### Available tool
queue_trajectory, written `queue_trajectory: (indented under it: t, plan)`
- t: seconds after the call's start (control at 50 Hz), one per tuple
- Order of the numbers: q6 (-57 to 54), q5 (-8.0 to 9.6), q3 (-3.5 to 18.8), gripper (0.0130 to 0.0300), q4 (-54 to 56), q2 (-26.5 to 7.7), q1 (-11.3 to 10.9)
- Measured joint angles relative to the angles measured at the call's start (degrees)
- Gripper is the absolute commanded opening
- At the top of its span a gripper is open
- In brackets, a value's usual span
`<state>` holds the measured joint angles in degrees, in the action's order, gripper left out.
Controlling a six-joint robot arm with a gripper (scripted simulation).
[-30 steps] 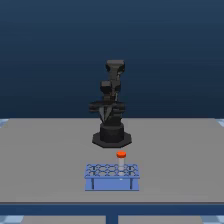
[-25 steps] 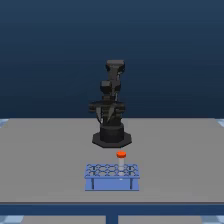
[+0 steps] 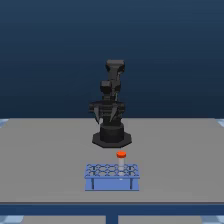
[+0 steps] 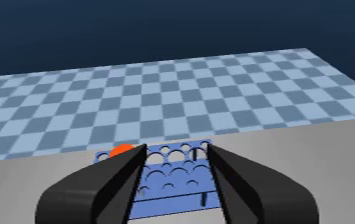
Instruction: Pick up the centrifuge tube on the rack
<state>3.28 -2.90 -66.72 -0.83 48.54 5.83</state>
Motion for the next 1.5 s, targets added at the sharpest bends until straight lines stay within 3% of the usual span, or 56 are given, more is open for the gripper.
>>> queue_trajectory:
  t: [0.56,1.5]
  plan:
    - [-8.5,-0.35,0.3,0.0300,9.2,-0.9,-0.7]
    - [-42.0,-2.90,2.3,0.0300,43.9,-7.2,-5.4]
